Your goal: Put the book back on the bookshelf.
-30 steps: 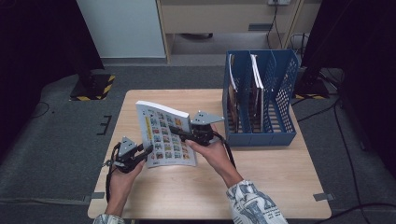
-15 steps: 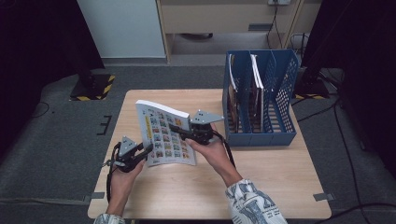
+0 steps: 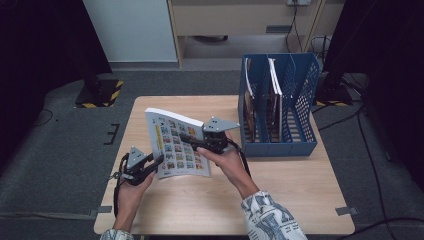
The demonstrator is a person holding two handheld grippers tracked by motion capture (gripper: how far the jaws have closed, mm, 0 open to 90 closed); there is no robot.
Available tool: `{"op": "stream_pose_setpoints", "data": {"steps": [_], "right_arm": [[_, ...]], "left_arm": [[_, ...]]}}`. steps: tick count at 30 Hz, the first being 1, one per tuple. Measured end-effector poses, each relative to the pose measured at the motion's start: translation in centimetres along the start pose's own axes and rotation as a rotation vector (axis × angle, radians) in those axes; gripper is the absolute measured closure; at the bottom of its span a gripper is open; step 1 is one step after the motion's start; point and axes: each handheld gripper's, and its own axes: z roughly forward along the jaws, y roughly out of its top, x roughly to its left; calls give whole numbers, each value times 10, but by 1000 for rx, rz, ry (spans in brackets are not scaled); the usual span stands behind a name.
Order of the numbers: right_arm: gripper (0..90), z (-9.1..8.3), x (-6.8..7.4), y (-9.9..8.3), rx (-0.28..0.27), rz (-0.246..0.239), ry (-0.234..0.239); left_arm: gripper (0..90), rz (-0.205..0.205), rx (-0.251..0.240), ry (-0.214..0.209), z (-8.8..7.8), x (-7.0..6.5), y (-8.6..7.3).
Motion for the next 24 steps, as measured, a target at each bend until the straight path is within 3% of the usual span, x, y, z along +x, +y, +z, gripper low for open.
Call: {"op": "stream_pose_setpoints", "data": {"steps": [4,12,24], "right_arm": [[629,2,0,1,4,-2,-11],[682,5,-8,0,-9,16,21],[693,13,-9,0,1,12,12]], "left_arm": [[665,-1,1,0,0,0,0],[665,1,1,2,0,0,0],[664,-2,8,4,0,1,0]]}}
